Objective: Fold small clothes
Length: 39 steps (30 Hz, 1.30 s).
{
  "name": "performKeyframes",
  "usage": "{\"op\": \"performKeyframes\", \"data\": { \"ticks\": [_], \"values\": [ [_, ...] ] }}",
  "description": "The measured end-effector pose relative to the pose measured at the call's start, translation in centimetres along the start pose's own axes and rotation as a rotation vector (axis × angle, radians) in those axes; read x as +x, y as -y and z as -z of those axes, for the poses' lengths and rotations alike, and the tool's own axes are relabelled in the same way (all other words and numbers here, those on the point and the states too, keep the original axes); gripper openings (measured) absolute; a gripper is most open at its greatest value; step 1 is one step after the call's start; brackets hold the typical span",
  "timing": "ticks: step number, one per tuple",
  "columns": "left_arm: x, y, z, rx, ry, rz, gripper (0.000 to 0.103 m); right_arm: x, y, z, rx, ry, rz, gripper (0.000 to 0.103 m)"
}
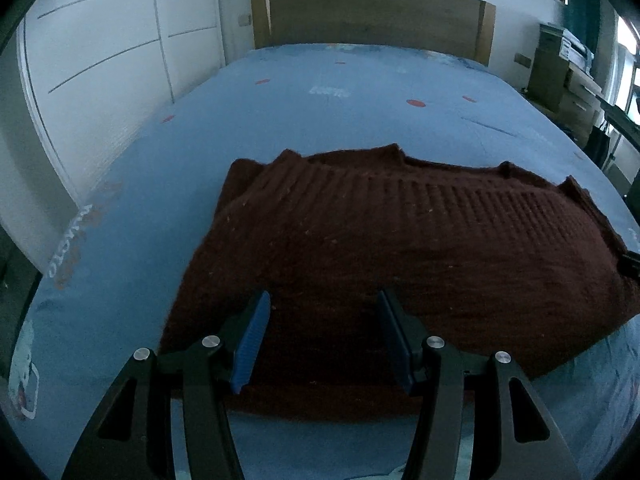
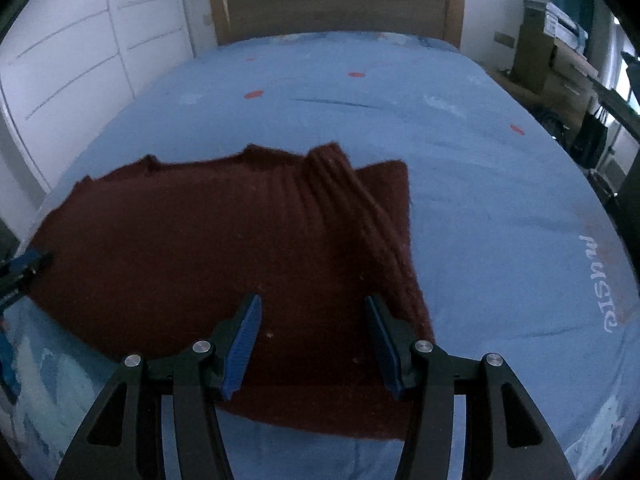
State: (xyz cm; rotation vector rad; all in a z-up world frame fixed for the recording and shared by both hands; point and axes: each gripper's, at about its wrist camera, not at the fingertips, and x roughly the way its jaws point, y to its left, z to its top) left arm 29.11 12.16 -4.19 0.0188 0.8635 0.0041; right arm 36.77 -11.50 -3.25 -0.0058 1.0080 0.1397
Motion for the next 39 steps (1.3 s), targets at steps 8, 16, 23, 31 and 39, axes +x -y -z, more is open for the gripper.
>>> {"op": "performKeyframes", "data": {
  "ticks": [8, 16, 23, 31, 39],
  "values": [
    [0.4, 0.3, -0.2, 0.010, 0.002, 0.011, 0.050, 0.9, -3.7, -0.2, -0.051, 0.003, -0.052, 0.056],
    [1.0, 0.0, 0.4, 0.020, -0.007, -0.001, 0.051, 2.7, -3.6, 0.6, -0.050, -0.039, -0.044, 0.059],
    [0.8, 0.0, 0.5, 0.017, -0.015, -0.001, 0.051, 1.8, -2.1, 1.0, -0.040, -0.048, -0.026, 0.060],
    [1.2, -0.9, -3.3, 0.000, -0.007, 0.011, 0.051, 0.7, -2.8, -1.0, -0.079, -0.015, -0.013, 0.061],
    [6.1, -0.5, -6.9, -0.017, -0.093, 0.030, 0.052, 4.9, -5.6, -6.3, -0.090, -0.002, -0.032, 0.061]
  ]
}}
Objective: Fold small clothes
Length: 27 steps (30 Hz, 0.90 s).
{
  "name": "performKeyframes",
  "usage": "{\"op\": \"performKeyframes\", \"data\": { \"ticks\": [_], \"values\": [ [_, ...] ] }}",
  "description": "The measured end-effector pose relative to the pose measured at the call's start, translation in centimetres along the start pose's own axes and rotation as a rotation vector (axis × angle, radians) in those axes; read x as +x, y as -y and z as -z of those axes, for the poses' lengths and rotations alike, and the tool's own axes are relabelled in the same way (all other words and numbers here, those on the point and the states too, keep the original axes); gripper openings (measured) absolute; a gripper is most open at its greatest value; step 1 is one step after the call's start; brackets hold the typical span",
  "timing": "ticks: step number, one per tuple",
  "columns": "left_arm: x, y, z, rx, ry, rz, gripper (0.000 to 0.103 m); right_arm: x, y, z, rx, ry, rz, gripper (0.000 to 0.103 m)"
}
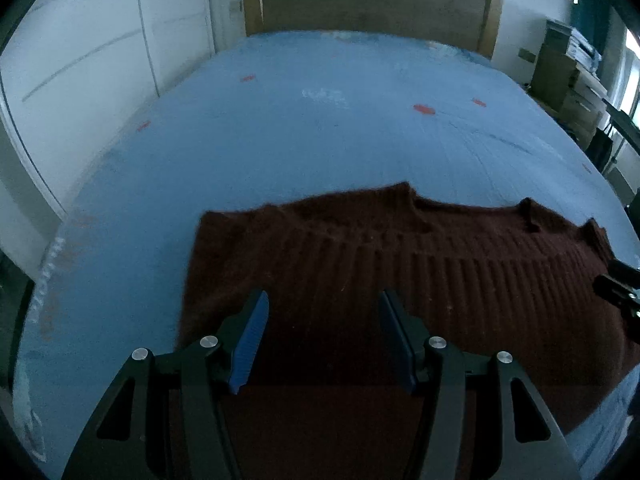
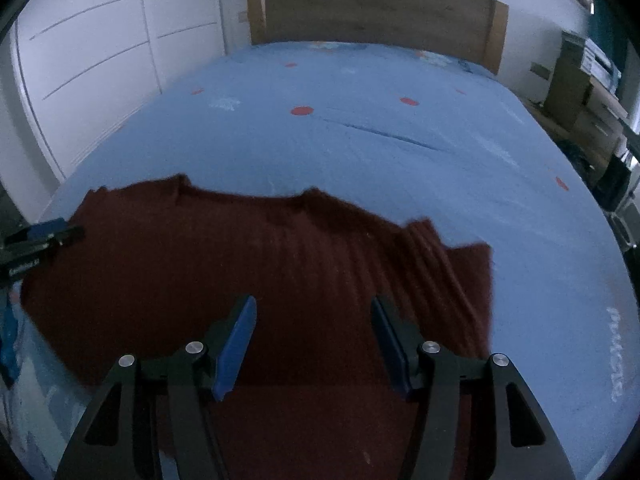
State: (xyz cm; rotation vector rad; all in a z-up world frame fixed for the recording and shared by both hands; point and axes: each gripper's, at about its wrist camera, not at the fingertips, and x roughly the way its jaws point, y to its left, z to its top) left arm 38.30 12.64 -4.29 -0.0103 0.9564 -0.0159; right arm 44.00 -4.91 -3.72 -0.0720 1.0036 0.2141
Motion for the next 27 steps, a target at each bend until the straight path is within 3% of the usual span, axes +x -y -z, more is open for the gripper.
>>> {"op": "performKeyframes", "data": {
  "ticks": [2, 4, 8, 17, 27],
  "values": [
    [1.4, -0.6, 0.4, -0.016, -0.035, 0.002, 0.055, 1.7, 0.3, -0.1, 0.023, -0.040, 0.007, 0.061],
    [1.5, -1.1, 0.7, -0.017, -0.020, -0.002, 0.063, 2.7, 1.1, 0.3, 0.039, -0.062, 0.007, 0.061],
    [0.9, -1.6, 0.6, -0.009, -0.020, 0.013, 0.063, 2.1, 3.1, 0.8, 0.074, -0.066, 0.018, 0.061],
    [-4.2, -3.0, 1.3, -0.073, 0.033, 0.052, 0.062, -3.0, 5.5, 3.0, 0.095, -0.051, 0.072, 0.062],
    [-8.5, -5.9, 4.0, -0.238, 0.008, 0.134, 0.064, -9.1, 4.1, 6.7, 0.094, -0.005, 0.006, 0.063]
  ]
}}
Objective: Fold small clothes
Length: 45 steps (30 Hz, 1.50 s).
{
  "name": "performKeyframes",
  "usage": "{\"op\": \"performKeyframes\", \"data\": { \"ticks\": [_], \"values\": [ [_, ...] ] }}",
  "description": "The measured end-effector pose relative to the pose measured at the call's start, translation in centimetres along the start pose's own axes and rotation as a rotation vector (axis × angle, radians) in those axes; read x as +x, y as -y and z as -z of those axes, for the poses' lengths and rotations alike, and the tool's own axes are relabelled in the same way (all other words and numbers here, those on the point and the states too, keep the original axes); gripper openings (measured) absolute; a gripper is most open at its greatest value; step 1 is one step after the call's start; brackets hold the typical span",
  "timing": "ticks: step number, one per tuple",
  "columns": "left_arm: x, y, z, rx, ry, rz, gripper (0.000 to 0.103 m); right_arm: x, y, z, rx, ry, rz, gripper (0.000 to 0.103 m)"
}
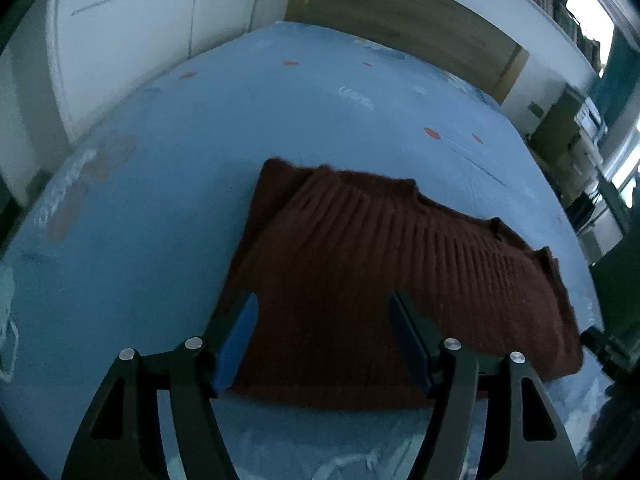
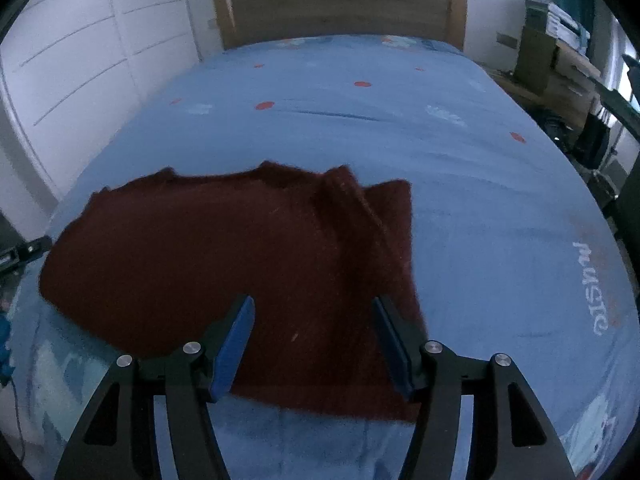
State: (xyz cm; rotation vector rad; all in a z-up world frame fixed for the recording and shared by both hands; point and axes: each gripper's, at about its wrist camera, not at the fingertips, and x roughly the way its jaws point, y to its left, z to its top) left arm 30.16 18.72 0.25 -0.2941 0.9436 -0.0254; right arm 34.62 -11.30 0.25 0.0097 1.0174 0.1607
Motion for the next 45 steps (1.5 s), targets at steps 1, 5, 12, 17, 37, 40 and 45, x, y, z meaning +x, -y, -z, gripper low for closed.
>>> {"op": "performKeyframes", "data": {
  "ticks": [1, 5, 12, 17, 37, 40, 45],
  "values": [
    [-0.4, -0.4, 0.4, -0.016, -0.002, 0.003, 0.065, -0.4, -0.3, 0.5, -0.005, 0.000, -0.003, 0.063],
    [-2.1, -1.8, 2.0, -0.074, -0.010, 0.026, 0.066, -1.8, -1.2, 2.7, -0.002, -0.004, -0.035, 0.063],
    [-2.7, -3.7, 4.6, -0.163, -0.067, 0.081, 0.066, -2.6, -1.9, 5.6, 0.018, -0.022, -0.068, 0.063],
    [-2.3, -4.9, 5.5, -0.268, -0.084, 0.157, 0.066, -2.9, -1.6, 7.3, 0.044, -0.034, -0.082, 0.063],
    [3.0, -7.9, 4.9, -0.591, -0.062, 0.381, 0.066, -2.2, 0.3, 9.6, 0.095, -0.065, -0.084, 0.063],
    [3.4, -8.7, 4.5, -0.625, -0.035, 0.396, 0.066, -2.2, 0.5, 9.7, 0.100, -0.065, -0.084, 0.063],
    [4.7, -9.9, 2.8, -0.692, 0.006, 0.420, 0.065, -2.1, 0.7, 9.6, 0.102, -0.063, -0.090, 0.063]
  ]
}}
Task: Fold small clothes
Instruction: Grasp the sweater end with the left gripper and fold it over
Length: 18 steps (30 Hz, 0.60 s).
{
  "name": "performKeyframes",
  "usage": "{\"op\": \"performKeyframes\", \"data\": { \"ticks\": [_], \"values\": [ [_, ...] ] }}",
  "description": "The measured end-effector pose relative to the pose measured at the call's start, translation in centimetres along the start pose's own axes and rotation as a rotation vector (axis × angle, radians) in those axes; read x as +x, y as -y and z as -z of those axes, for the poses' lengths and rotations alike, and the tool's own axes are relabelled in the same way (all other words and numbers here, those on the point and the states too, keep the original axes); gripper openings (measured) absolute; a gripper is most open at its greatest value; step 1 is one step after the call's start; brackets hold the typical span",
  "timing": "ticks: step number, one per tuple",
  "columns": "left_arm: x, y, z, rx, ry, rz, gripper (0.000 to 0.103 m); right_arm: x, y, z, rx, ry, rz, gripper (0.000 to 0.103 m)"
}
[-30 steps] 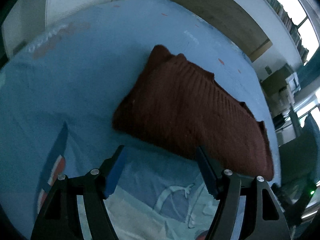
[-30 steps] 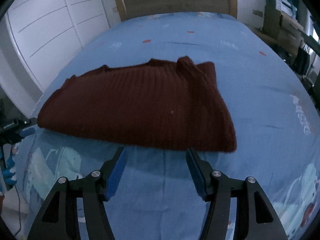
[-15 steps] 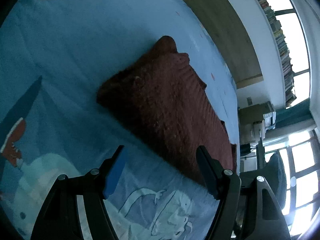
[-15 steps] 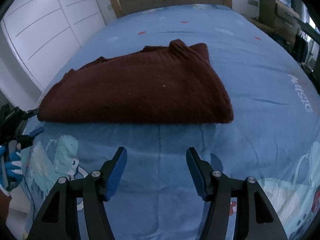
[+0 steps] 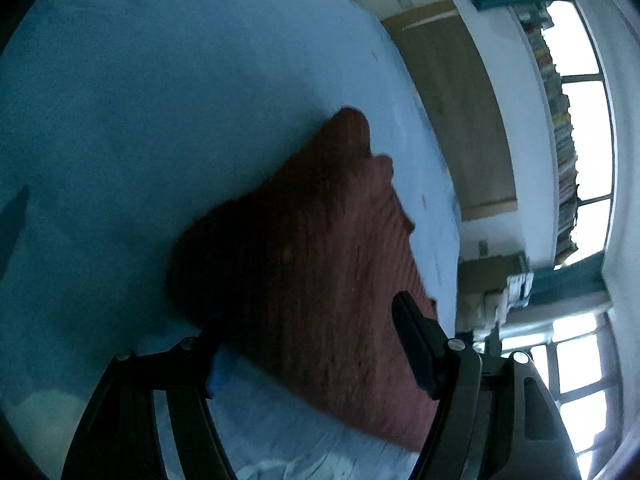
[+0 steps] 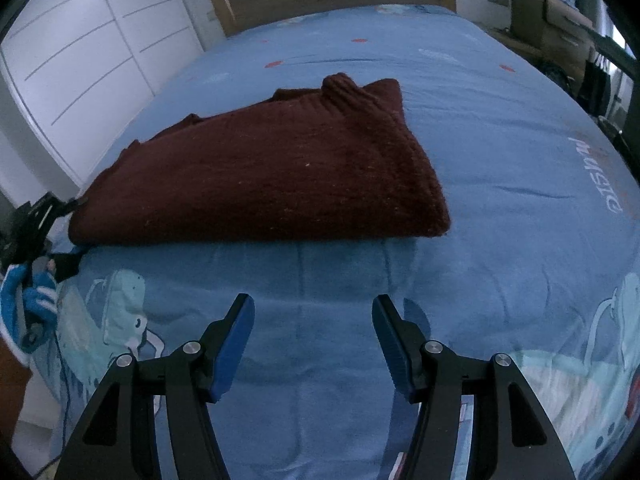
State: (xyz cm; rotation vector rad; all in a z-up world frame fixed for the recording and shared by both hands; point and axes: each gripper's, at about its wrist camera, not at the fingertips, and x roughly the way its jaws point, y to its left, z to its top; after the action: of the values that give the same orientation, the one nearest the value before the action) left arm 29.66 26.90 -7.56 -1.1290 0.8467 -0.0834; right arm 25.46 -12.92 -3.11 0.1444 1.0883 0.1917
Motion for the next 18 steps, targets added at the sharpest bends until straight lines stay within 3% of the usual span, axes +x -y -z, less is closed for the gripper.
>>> {"op": "performKeyframes", "data": {
  "ticks": [6, 8, 13, 18],
  "values": [
    [1.2, -0.5, -1.3, -0.059, 0.024, 0.038, 0.063, 0.1, 0.3, 0.0, 0.007, 0.000, -0.004, 0.063],
    [1.4, -0.8, -1.5, -0.080, 0.028, 0.044, 0.055, 0.1, 0.4, 0.1, 0.010, -0.001, -0.004, 0.063],
    [1.0, -1.2, -1.9, -0.110, 0.022, 0.042, 0.022, -0.1, 1.0, 0.1, 0.021, 0.002, -0.005, 0.063],
    [0.4, 0.1, -2.0, -0.078, 0.036, 0.027, 0.017, -0.6, 1.8, 0.0, 0.034, 0.018, -0.011, 0.063]
  ]
}}
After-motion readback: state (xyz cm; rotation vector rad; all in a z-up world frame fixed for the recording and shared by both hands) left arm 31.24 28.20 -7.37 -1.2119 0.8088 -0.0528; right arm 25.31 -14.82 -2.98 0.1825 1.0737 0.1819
